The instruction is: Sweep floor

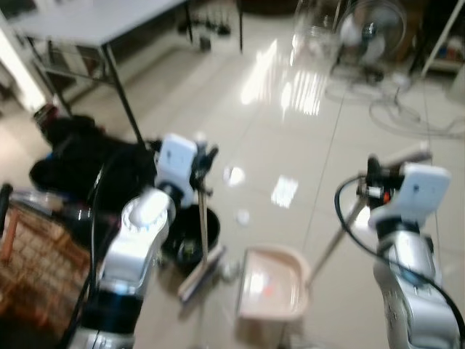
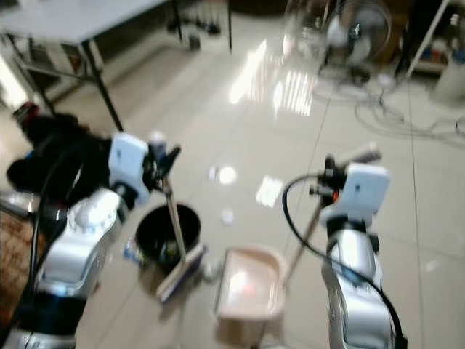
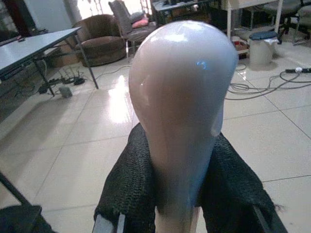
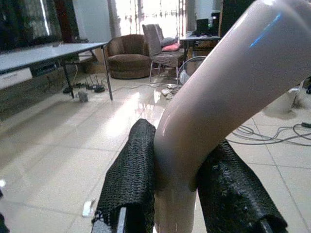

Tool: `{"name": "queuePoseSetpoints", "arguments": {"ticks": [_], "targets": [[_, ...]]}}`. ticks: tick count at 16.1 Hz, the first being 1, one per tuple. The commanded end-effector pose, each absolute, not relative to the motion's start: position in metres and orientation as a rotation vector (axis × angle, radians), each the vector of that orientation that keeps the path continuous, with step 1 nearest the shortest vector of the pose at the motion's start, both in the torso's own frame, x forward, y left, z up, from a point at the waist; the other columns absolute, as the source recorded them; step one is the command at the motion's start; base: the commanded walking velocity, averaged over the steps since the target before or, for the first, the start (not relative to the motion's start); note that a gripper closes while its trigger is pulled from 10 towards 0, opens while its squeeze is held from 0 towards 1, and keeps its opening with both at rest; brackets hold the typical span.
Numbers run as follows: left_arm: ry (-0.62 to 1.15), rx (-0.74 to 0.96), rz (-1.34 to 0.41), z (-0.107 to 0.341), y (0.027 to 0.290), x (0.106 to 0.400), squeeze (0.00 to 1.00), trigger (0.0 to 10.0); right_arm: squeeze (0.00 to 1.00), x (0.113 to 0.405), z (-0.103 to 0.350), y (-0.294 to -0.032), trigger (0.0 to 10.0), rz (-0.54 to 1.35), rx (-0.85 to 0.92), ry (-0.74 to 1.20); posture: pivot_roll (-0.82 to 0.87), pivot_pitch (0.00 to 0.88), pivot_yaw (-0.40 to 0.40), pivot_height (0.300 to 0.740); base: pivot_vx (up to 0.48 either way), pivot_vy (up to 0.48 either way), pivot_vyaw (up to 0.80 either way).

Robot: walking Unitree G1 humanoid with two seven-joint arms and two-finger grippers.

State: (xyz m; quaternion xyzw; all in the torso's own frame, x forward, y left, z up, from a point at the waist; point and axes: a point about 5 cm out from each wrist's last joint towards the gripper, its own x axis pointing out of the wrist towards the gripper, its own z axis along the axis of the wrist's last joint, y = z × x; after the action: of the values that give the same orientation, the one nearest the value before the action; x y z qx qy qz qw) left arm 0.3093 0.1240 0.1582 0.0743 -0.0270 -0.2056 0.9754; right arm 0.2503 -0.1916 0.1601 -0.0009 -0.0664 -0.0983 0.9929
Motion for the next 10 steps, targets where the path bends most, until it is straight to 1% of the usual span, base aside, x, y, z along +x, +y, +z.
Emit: {"name": "queuePoseSetpoints", "arguments": {"ticks": [1,3,6,8,10], "targets": [[-0.096,0.164,-0.424,0.166,0.12,0.31,0.0,10.0,0.0,0.247,0.168,-0.198,10.0,-0.221,-0.028,-0.171,-0.07,0.075,0.073,0.74,0.442,0.0,0.0],[-0.082,0.163,-0.425,0.164,0.118,0.311,0.0,10.0,0.0,0.247,0.168,-0.198,10.0,-0.222,-0.028,-0.17,-0.07,0.077,0.074,0.74,0.352,0.0,0.0],[-0.079,0.161,-0.422,0.159,0.113,0.311,0.0,10.0,0.0,0.246,0.166,-0.197,10.0,-0.22,-0.027,-0.168,-0.07,0.084,0.072,0.74,0.0,0.0,0.0],[-0.086,0.147,-0.384,0.154,0.111,0.314,0.0,10.0,0.0,0.246,0.165,-0.195,10.0,-0.216,-0.027,-0.164,-0.07,0.092,0.071,0.74,0.0,0.0,0.0],[-0.099,0.135,-0.391,0.139,0.101,0.315,0.0,10.0,0.0,0.247,0.16,-0.195,10.0,-0.21,-0.037,-0.164,-0.07,0.115,0.072,0.74,0.0,0.0,0.0]]}}
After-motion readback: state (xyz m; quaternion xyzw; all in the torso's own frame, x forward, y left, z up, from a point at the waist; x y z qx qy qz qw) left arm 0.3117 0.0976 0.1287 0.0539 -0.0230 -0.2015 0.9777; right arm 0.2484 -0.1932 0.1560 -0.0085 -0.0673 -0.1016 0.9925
